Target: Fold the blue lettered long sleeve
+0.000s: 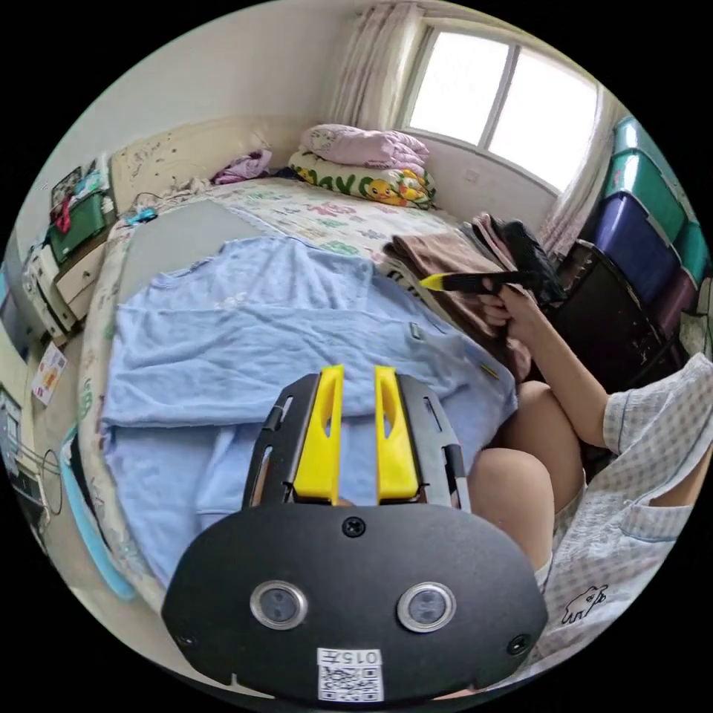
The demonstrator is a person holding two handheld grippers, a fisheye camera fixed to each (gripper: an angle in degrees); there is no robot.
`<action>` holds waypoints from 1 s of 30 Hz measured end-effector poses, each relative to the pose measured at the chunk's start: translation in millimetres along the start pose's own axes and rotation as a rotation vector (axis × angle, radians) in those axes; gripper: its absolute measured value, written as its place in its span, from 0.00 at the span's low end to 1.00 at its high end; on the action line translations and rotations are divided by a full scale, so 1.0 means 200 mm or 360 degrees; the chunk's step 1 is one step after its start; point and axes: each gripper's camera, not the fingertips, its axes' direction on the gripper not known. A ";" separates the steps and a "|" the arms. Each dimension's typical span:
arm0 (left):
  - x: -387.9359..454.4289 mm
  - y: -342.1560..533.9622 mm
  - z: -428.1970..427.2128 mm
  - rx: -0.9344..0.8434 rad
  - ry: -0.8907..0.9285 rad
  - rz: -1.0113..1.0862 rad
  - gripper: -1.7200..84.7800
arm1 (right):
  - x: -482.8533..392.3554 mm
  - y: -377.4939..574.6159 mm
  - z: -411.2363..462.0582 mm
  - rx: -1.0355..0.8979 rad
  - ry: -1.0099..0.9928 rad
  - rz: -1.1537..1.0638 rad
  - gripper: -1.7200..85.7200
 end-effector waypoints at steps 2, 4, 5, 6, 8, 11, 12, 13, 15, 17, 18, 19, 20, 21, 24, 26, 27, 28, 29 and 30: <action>-0.26 -0.03 -0.15 0.0068 -0.0165 -0.0113 0.10 | -0.04 -0.08 0.01 0.0050 0.0100 -0.0016 0.10; -0.65 -0.12 -0.27 0.0139 -0.0322 -0.0295 0.11 | -0.08 -0.21 0.10 0.0096 0.0136 -0.0095 0.11; -0.75 -0.14 -0.28 0.0145 -0.0340 -0.0344 0.11 | -0.08 -0.34 0.21 0.0057 0.0167 -0.0156 0.12; -0.95 -0.20 -0.29 0.0149 -0.0357 -0.0432 0.13 | -0.07 -0.49 0.33 0.0027 0.0214 -0.0194 0.13; -1.18 -0.29 -0.26 0.0122 -0.0390 -0.0493 0.15 | -0.03 -0.71 0.52 0.0000 0.0302 -0.0241 0.14; -1.53 -0.41 -0.16 0.0104 -0.0390 -0.0660 0.17 | 0.06 -1.04 0.85 -0.0030 0.0501 -0.0286 0.15; -1.66 -0.44 -0.12 0.0114 -0.0348 -0.0751 0.18 | 0.13 -1.16 0.97 -0.0063 0.0549 -0.0265 0.15; -1.78 -0.46 -0.09 0.0118 -0.0307 -0.0838 0.19 | 0.17 -1.22 1.03 -0.0082 0.0566 -0.0237 0.15; -1.92 -0.49 -0.04 0.0107 -0.0286 -0.0935 0.19 | 0.31 -1.35 1.19 -0.0139 0.0590 -0.0148 0.16; -2.02 -0.51 -0.01 0.0087 -0.0318 -0.0997 0.19 | 0.49 -1.43 1.33 -0.0163 0.0639 -0.0017 0.17; -2.06 -0.51 0.01 0.0072 -0.0330 -0.1016 0.18 | 0.53 -1.44 1.36 -0.0173 0.0638 0.0021 0.17; -2.10 -0.51 0.03 0.0055 -0.0325 -0.1030 0.17 | 0.61 -1.45 1.43 -0.0206 0.0614 0.0085 0.17; -2.11 -0.51 0.04 0.0047 -0.0316 -0.1032 0.16 | 0.68 -1.45 1.48 -0.0250 0.0586 0.0134 0.17; -2.13 -0.51 0.05 0.0037 -0.0305 -0.1038 0.14 | 0.71 -1.45 1.51 -0.0270 0.0575 0.0152 0.17; -2.14 -0.51 0.04 0.0013 -0.0300 -0.1007 0.09 | 0.75 -1.41 1.54 -0.0251 0.0490 0.0173 0.06; -2.13 -0.51 0.00 0.0000 -0.0316 -0.0982 0.06 | 0.73 -1.39 1.52 -0.0229 0.0458 0.0177 0.05; -2.10 -0.51 -0.04 0.0024 -0.0332 -0.0957 0.05 | 0.72 -1.38 1.51 -0.0232 0.0448 0.0179 0.05; -2.07 -0.51 -0.10 0.0078 -0.0342 -0.0934 0.04 | 0.69 -1.36 1.46 -0.0215 0.0443 0.0172 0.04; -2.06 -0.50 -0.14 0.0110 -0.0333 -0.0929 0.04 | 0.63 -1.34 1.40 -0.0180 0.0417 0.0133 0.04; -2.03 -0.48 -0.23 0.0189 -0.0279 -0.0930 0.04 | 0.56 -1.30 1.31 -0.0143 0.0372 0.0092 0.04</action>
